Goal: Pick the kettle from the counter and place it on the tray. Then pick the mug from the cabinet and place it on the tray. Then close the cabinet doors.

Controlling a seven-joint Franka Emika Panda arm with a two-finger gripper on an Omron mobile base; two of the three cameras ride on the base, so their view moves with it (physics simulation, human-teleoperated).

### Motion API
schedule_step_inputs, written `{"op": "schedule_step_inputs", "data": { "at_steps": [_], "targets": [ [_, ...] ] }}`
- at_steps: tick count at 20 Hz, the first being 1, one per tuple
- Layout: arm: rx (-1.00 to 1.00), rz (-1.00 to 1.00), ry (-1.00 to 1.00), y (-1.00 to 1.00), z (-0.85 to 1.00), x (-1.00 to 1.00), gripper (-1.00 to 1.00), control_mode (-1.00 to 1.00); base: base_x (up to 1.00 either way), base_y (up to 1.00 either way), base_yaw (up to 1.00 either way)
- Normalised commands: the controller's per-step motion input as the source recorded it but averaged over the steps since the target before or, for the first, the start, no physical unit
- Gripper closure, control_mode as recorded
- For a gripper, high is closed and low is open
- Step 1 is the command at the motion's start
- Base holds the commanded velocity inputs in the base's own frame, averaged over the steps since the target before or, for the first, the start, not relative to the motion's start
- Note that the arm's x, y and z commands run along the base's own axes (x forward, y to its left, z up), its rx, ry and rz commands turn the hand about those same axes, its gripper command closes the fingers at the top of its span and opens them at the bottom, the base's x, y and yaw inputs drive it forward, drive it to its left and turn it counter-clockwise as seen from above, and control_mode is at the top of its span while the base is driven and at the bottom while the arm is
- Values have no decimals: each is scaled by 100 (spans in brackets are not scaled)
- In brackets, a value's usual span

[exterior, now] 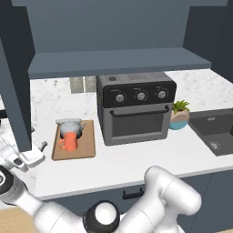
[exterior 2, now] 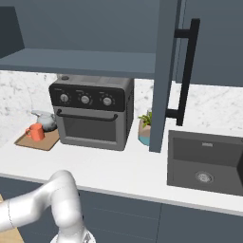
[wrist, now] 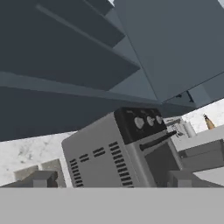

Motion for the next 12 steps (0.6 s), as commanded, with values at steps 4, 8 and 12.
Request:
{"op": "schedule_step_inputs", "data": {
  "at_steps": [4,8,12],
  "targets": [
    [-11,-22,-3,9,47,-25,-100,-100,0,0,0],
    [-8,-18,-5,-3,5,-55,-100,-100,0,0,0],
    [-1,-18,-5,-18,0,-91,-100,-100,0,0,0]
  ]
}}
